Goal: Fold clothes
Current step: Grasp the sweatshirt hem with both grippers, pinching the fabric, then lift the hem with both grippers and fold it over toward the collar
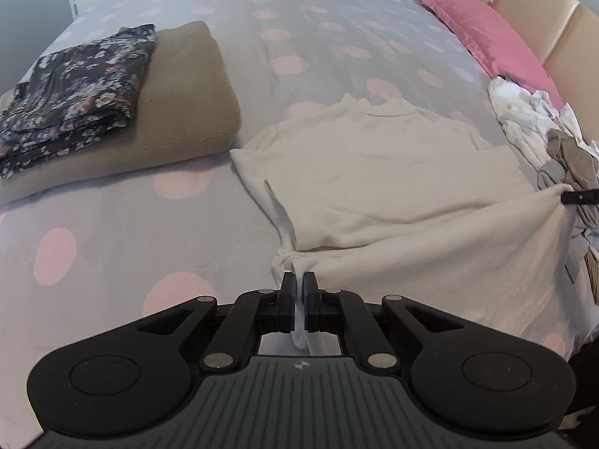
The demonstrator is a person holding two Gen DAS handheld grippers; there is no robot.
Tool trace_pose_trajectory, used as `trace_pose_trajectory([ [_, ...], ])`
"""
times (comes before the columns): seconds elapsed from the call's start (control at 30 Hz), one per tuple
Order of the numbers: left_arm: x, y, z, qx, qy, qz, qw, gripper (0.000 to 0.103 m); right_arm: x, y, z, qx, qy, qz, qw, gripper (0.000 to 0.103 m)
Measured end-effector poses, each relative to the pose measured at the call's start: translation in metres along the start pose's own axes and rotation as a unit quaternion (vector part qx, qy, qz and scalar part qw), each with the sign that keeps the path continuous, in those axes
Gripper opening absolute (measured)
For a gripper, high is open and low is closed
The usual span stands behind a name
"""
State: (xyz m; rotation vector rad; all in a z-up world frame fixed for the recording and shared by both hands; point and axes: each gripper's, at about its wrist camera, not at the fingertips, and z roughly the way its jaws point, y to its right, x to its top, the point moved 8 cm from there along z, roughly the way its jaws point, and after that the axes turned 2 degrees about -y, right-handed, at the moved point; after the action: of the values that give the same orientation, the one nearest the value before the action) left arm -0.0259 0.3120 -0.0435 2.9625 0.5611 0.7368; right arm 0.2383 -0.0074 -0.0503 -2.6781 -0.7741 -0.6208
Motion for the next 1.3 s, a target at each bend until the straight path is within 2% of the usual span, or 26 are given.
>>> trace_pose_trajectory([
  [0.07, 0.001, -0.001, 0.001, 0.017, 0.004, 0.01, 0.9998, 0.003, 0.002, 0.0, -0.002, -0.015, 0.012, -0.012, 1.0, 0.012],
  [0.17, 0.004, -0.006, -0.002, 0.021, 0.009, 0.008, 0.9997, 0.006, 0.003, 0.001, -0.008, -0.034, 0.031, -0.029, 0.999, 0.026],
  [0.33, 0.005, 0.002, -0.017, 0.026, 0.041, 0.04, 0.998, 0.008, -0.005, -0.014, -0.019, -0.007, 0.041, -0.063, 0.997, 0.027],
  [0.4, 0.003, 0.011, -0.023, 0.026, 0.055, 0.063, 0.9962, 0.008, -0.013, -0.024, -0.022, 0.004, 0.043, -0.091, 0.995, 0.037],
  [0.47, -0.002, 0.025, -0.026, 0.024, 0.058, 0.089, 0.994, 0.008, -0.024, -0.034, -0.024, 0.012, 0.042, -0.123, 0.991, 0.04],
  [0.6, -0.021, 0.057, -0.03, 0.011, 0.065, 0.151, 0.9864, 0.008, -0.046, -0.055, -0.028, 0.028, 0.039, -0.186, 0.981, 0.04],
  [0.63, -0.028, 0.065, -0.029, 0.007, 0.063, 0.167, 0.9839, 0.008, -0.055, -0.061, -0.027, 0.026, 0.033, -0.212, 0.976, 0.04],
  [0.7, -0.044, 0.081, -0.026, 0.003, 0.056, 0.202, 0.9777, 0.008, -0.073, -0.072, -0.026, 0.009, 0.034, -0.283, 0.958, 0.04],
  [0.77, -0.061, 0.095, -0.02, 0.0, 0.044, 0.24, 0.9698, 0.011, -0.091, -0.082, -0.025, -0.011, 0.038, -0.354, 0.934, 0.04],
  [0.83, -0.081, 0.107, -0.012, 0.0, 0.028, 0.279, 0.9598, 0.014, -0.113, -0.09, -0.023, -0.029, 0.04, -0.425, 0.904, 0.04],
  [0.9, -0.099, 0.114, -0.005, 0.008, 0.012, 0.316, 0.9486, 0.017, -0.132, -0.094, -0.021, -0.027, 0.032, -0.468, 0.883, 0.042],
  [1.0, -0.125, 0.121, 0.003, 0.032, -0.003, 0.38, 0.9246, 0.022, -0.154, -0.093, -0.017, -0.034, 0.022, -0.512, 0.858, 0.046],
  [1.1, -0.145, 0.123, 0.01, 0.056, -0.01, 0.426, 0.9031, 0.034, -0.167, -0.086, -0.011, -0.053, 0.015, -0.541, 0.839, 0.049],
  [1.17, -0.157, 0.125, 0.016, 0.076, -0.011, 0.459, 0.885, 0.04, -0.172, -0.077, -0.006, -0.066, 0.009, -0.548, 0.834, 0.049],
  [1.23, -0.168, 0.126, 0.022, 0.084, -0.019, 0.485, 0.8702, 0.041, -0.175, -0.069, -0.003, -0.08, 0.006, -0.552, 0.83, 0.049],
  [1.3, -0.176, 0.125, 0.03, 0.104, -0.025, 0.506, 0.8562, 0.042, -0.177, -0.062, -0.003, -0.084, 0.007, -0.548, 0.833, 0.049],
])
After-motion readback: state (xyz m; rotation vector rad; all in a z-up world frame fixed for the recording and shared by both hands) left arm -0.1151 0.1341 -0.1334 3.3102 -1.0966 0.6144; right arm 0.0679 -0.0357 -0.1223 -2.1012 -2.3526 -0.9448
